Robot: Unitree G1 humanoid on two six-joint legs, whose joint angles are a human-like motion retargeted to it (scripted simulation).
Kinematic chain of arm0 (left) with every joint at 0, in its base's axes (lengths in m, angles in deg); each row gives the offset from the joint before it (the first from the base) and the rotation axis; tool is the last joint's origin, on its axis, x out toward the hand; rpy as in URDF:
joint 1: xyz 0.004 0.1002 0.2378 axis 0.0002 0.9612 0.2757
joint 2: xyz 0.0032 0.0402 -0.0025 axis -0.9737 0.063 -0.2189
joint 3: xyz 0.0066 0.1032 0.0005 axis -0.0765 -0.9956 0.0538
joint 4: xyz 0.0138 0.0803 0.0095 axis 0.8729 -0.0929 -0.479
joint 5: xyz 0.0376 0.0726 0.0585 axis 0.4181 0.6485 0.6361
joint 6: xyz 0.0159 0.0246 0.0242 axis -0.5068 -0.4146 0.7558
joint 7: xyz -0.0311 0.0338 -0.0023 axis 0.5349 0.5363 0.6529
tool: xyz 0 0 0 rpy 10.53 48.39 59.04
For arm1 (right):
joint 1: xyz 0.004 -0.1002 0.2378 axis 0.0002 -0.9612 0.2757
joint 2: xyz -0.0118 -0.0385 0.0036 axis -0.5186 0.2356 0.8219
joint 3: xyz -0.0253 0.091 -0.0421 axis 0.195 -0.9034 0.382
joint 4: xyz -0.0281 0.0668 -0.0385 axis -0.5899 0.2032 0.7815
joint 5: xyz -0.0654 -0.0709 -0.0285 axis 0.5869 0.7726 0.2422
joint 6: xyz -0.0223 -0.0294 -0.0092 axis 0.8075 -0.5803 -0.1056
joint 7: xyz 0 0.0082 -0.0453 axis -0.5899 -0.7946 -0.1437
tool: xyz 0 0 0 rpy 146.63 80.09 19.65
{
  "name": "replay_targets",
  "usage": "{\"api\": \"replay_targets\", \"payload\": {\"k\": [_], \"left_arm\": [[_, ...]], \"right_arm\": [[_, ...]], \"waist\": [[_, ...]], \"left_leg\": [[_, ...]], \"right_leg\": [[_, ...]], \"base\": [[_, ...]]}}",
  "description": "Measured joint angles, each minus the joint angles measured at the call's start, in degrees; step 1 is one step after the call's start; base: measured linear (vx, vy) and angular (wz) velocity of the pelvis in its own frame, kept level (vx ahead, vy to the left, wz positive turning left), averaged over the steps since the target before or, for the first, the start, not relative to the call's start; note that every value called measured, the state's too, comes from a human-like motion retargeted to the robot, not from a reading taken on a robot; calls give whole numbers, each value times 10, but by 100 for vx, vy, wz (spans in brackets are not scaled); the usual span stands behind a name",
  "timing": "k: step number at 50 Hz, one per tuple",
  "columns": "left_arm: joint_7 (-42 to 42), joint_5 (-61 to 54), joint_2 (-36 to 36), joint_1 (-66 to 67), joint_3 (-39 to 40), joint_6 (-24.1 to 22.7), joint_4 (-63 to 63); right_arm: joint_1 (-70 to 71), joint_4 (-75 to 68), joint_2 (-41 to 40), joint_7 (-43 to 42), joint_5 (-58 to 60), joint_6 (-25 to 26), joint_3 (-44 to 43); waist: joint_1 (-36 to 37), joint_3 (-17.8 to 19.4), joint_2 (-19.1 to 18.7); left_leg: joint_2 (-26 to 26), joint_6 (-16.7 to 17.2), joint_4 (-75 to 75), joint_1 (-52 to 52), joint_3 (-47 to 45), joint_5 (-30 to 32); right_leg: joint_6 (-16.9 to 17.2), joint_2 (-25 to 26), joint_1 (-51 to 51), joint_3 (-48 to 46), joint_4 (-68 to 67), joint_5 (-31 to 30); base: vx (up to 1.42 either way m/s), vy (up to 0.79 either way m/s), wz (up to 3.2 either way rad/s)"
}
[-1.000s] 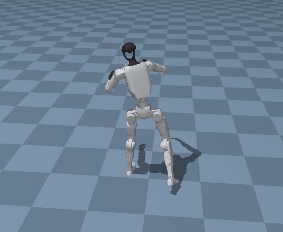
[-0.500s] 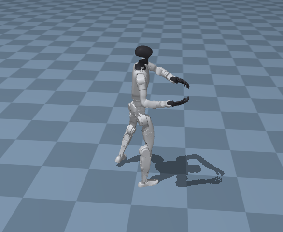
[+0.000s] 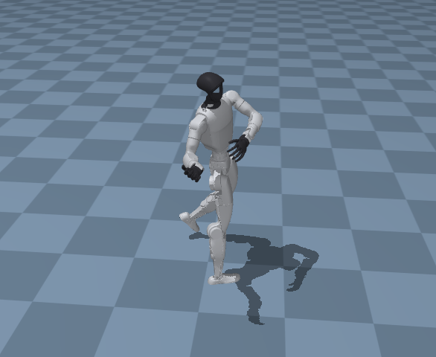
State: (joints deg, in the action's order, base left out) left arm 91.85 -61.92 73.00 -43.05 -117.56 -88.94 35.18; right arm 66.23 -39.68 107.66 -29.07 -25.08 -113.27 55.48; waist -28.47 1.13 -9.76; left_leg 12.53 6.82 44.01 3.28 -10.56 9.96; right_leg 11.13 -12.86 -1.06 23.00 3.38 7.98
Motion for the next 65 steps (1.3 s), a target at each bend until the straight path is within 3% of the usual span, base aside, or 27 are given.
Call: {"api": "replay_targets", "payload": {"k": [6, 11, 15, 20, 24, 27, 30, 31, 33, 34, 35, 37, 40, 43, 45, 50, 53, 57, 60, 62, 65], "left_arm": [[-32, -119, -68, 144, 53, 9, 56], [-6, -139, -145, 231, 138, -2, 113], [0, -158, -186, 282, 209, 13, 136], [-9, -145, -185, 270, 232, 32, 143], [-29, -127, -124, 209, 212, 41, 98], [-38, -108, -75, 200, 201, 26, 47], [-82, -107, -32, 215, 206, 27, 3], [-91, -95, -29, 221, 213, 27, -1], [-109, -83, -29, 234, 232, 29, -6], [-118, -80, -36, 243, 248, 30, -6], [-126, -77, -46, 252, 267, 31, -6], [-132, -61, -85, 270, 313, 23, -9], [-132, -43, -174, 297, 384, 2, -23], [-142, -67, -259, 319, 446, -4, -50], [-156, -73, -306, 343, 491, -9, -66], [-193, -122, -398, 452, 635, -20, -62], [-209, -143, -408, 517, 696, -15, -34], [-194, -157, -393, 570, 727, -16, 18], [-162, -169, -377, 586, 716, -31, 52], [-135, -171, -369, 584, 695, -48, 65], [-94, -159, -358, 565, 665, -63, 78]], "right_arm": [[22, 13, 63, -108, 135, -12, -82], [25, -1, 165, -327, 319, 7, -167], [8, 0, 238, -510, 420, 59, -236], [66, 35, 310, -587, 405, 56, -217], [261, -22, 344, -498, 318, 72, -33], [504, -253, 353, -340, 288, 159, 212], [769, -562, 325, -57, 408, 307, 586], [780, -605, 300, 28, 507, 338, 678], [762, -631, 248, 145, 626, 363, 804], [745, -617, 219, 159, 655, 366, 824], [728, -598, 189, 156, 679, 368, 832], [697, -556, 112, 66, 736, 369, 774], [666, -516, -40, -25, 863, 367, 697], [671, -512, -187, 61, 903, 370, 749], [668, -526, -284, 92, 898, 370, 759], [623, -495, -465, 118, 875, 351, 705], [548, -387, -487, 134, 865, 337, 685], [424, -188, -433, 134, 788, 312, 683], [338, -75, -368, 144, 665, 279, 672], [291, -36, -325, 158, 566, 262, 666], [246, -17, -272, 177, 468, 251, 656]], "waist": [[23, -41, 27], [66, -95, 56], [139, -131, 96], [305, -121, 186], [454, -42, 266], [531, 13, 299], [584, 50, 301], [602, 64, 297], [635, 90, 288], [649, 104, 279], [663, 117, 269], [687, 144, 241], [721, 184, 217], [763, 212, 208], [782, 221, 191], [794, 213, 168], [785, 194, 156], [760, 165, 137], [734, 141, 128], [715, 120, 124], [681, 98, 125]], "left_leg": [[48, -37, -56, 24, -135, -148], [65, -64, -147, 24, -262, -253], [56, -72, -208, -13, -191, -287], [45, -50, -247, -37, -32, -285], [15, -12, -281, -23, 61, -273], [-13, 11, -308, -18, 136, -258], [-35, 18, -333, -30, 219, -236], [-41, 16, -342, -34, 245, -229], [-54, 9, -361, -43, 296, -213], [-58, 8, -371, -46, 320, -206], [-61, 7, -381, -47, 342, -199], [-51, 17, -401, -42, 382, -192], [-53, 29, -433, -33, 419, -181], [-53, 25, -457, -38, 428, -174], [-68, 26, -463, -44, 429, -159], [-90, 18, -474, -59, 415, -134], [-111, 9, -472, -68, 400, -122], [-113, 10, -462, -66, 373, -127], [-104, 22, -456, -59, 340, -134], [-90, 48, -457, -50, 311, -140], [-83, 62, -443, -45, 249, -149]], "right_leg": [[-5, -23, -14, -112, -27, 23], [-7, -47, -34, -285, -68, 42], [-25, -53, -55, -436, -128, 30], [-59, -59, -69, -503, -252, -29], [-63, -63, -60, -430, -356, -84], [-52, -41, -62, -345, -391, -141], [-26, 10, -72, -238, -384, -209], [-13, 32, -79, -195, -373, -230], [15, 74, -95, -108, -351, -263], [27, 95, -106, -66, -339, -274], [38, 116, -118, -26, -327, -285], [39, 159, -147, 29, -302, -296], [39, 186, -178, 86, -282, -295], [39, 196, -166, 81, -302, -288], [39, 177, -174, 97, -276, -282], [39, 143, -147, 60, -284, -272], [38, 113, -129, 36, -296, -263], [3, 85, -114, -28, -315, -243], [-26, 55, -100, -94, -334, -212], [-45, 32, -89, -148, -347, -182], [-79, -20, -77, -243, -356, -123]], "base": [[-9, 20, 166], [-8, 33, 305], [-1, 39, 312], [8, 37, 251], [10, 29, 232], [9, 21, 260], [8, 15, 271], [7, 10, 260], [7, 6, 243], [7, 0, 225], [10, -10, 210], [15, -20, 186], [17, -20, 130], [15, -20, 53], [0, 8, 18], [-7, 17, -12], [-10, 25, -33], [-9, 11, -61], [-12, 7, -113], [-15, 5, -158], [-16, 1, -195]]}}
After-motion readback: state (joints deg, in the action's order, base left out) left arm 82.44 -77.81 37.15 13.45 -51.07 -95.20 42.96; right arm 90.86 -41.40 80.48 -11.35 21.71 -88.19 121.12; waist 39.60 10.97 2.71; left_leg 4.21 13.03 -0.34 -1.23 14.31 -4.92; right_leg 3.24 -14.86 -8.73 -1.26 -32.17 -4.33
